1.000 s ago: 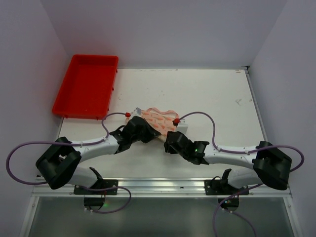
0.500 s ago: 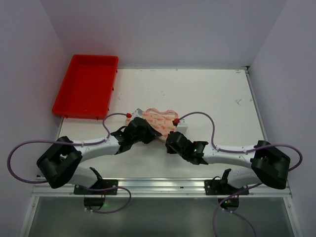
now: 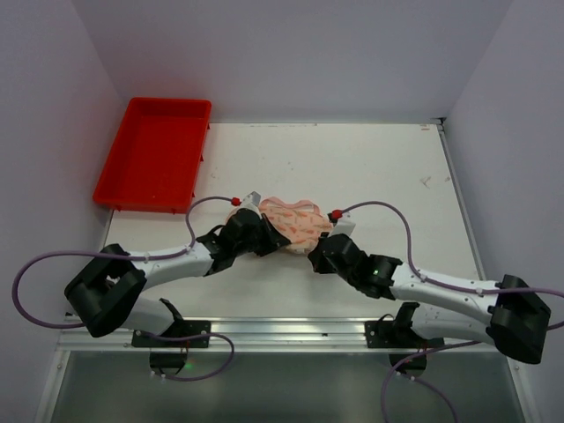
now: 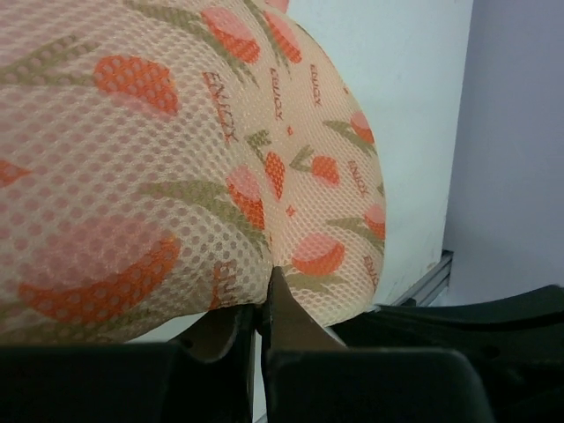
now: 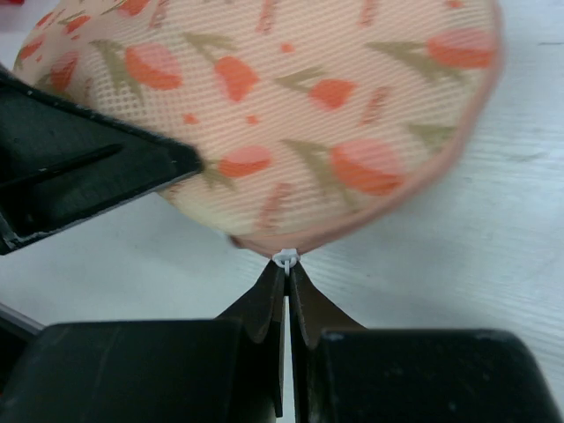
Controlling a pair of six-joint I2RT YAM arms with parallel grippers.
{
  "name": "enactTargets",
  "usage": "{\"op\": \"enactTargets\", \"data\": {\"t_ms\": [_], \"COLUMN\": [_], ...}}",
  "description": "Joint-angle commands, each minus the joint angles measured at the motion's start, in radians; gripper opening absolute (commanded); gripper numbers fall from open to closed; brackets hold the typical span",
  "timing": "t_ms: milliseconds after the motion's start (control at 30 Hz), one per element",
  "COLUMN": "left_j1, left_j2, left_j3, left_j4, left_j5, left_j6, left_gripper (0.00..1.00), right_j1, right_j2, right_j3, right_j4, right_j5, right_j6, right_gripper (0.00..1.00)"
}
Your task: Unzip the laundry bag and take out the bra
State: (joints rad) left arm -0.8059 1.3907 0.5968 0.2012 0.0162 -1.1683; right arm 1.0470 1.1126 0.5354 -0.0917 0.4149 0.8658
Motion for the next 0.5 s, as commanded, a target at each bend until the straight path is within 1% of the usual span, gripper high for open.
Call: {"op": "enactTargets", "data": {"t_ms": [0, 100, 200, 233, 333, 400, 433, 467], "left_j1": [0.076, 0.122, 0.162, 0.171, 0.175, 0.177, 0.186, 0.192], "left_j2": [-0.019, -0.056, -0.114, -0.128, -0.154, -0.144, -0.133, -0.102], "left_j3": [-0.063, -0.101, -0.130, -0.130, -0.101, -0.063, -0.043, -0.001], "left_j4": [-0.033, -0.045, -0.065, -0.081, -0.120, -0.132, -0.141, -0.143], "left_j5": [-0.003, 0.054, 0.083, 0.083, 0.094, 0.108, 0.113, 0.116], "left_j6": [0.162, 0.219, 0.269, 0.288, 0.410, 0.461, 0.511, 0.534], "left_gripper": [0.00, 0.00, 0.00, 0.00, 0.00, 0.00, 0.00, 0.00], "right_j1": [-0.085, -0.134, -0.150, -0.153, -0.154, -0.153, -0.153, -0.150], "right_j2": [-0.133, -0.209, -0.241, -0.247, -0.229, -0.203, -0.171, -0.154], "right_j3": [-0.041, -0.049, -0.043, -0.046, -0.035, -0.019, -0.002, 0.001], "right_j4": [-0.135, -0.183, -0.241, -0.244, -0.240, -0.234, -0.209, -0.186], "right_j5": [-0.007, -0.045, -0.064, -0.100, -0.154, -0.197, -0.224, -0.294], "right_j6": [-0.097, -0.148, -0.177, -0.182, -0.205, -0.224, -0.228, -0.226], "right_gripper": [0.00, 0.00, 0.00, 0.00, 0.00, 0.00, 0.00, 0.00]}}
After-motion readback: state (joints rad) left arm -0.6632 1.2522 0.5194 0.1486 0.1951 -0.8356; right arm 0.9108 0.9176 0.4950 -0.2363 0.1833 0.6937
